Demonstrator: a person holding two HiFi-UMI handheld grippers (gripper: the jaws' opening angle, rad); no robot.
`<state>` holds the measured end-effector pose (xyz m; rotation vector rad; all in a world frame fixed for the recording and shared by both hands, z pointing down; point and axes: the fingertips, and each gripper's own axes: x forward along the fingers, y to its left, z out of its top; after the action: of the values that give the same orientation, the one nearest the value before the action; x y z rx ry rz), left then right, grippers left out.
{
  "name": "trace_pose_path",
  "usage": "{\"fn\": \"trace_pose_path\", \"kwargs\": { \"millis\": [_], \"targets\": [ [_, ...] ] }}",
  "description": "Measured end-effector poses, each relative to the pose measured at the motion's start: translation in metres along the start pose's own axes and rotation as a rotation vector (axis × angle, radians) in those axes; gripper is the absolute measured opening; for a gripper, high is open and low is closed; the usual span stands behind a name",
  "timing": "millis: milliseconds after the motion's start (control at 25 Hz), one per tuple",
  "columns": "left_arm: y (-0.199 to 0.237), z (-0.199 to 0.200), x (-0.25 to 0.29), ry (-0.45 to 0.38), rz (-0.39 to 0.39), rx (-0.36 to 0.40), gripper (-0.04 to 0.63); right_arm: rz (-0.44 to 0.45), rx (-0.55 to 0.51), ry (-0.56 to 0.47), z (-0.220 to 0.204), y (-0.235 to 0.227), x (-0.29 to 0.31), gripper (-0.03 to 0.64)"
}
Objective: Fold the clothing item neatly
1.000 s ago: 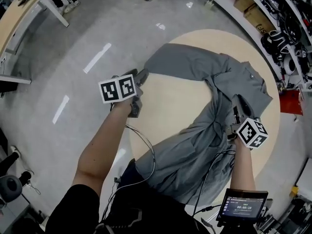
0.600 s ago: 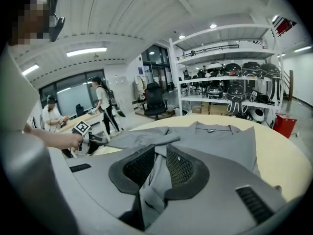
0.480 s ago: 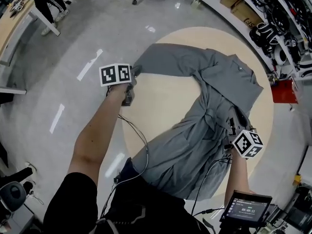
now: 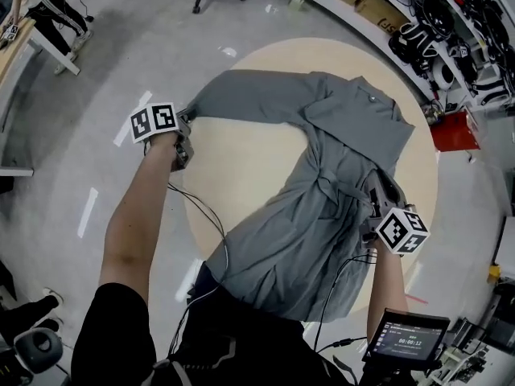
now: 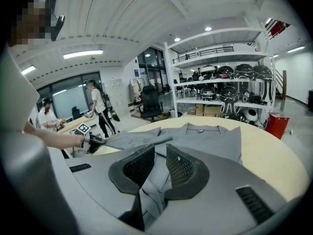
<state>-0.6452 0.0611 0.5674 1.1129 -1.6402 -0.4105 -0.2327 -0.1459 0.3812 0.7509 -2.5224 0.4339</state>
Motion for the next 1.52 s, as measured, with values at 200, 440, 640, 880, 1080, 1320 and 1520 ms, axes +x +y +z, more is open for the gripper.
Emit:
{"fn": "trace_pose_path", "kwargs": {
  "millis": [200,440,640,880,1080,1320,1520],
  "targets": [
    [-0.015,0.041,-0.011,-0.174,-0.059,-0.045,0.035,-0.022,0.022,-0.036,-0.001,-0.021,-0.013,0.074],
    [-0.096,0.096,-0.017,-0.389,-0.176,0.064,0.035,-0.063,0.068,-0.087,-0.014,-0.06,-0.044,0.075],
    [-0.219,0.102,-0.001,-0.509,-0.237,0.258,0.035,-0.118,0.129,-0.139,-0.051,-0.12,-0.094,0.075],
    [-0.392,0.006,0.089,-0.373,-0.351,0.652,0.037,-0.178,0.21,-0.168,-0.107,-0.192,-0.152,0.075],
    [-0.508,-0.138,0.215,-0.104,-0.392,0.99,0.037,-0.192,0.277,-0.169,-0.137,-0.266,-0.19,0.074],
    [-0.487,-0.297,0.325,0.154,-0.255,1.255,0.037,-0.226,0.338,-0.154,-0.197,-0.312,-0.226,0.075],
    [-0.455,-0.378,0.358,0.466,-0.211,1.516,0.066,-0.243,0.405,-0.16,-0.229,-0.353,-0.24,0.075]
  ]
}}
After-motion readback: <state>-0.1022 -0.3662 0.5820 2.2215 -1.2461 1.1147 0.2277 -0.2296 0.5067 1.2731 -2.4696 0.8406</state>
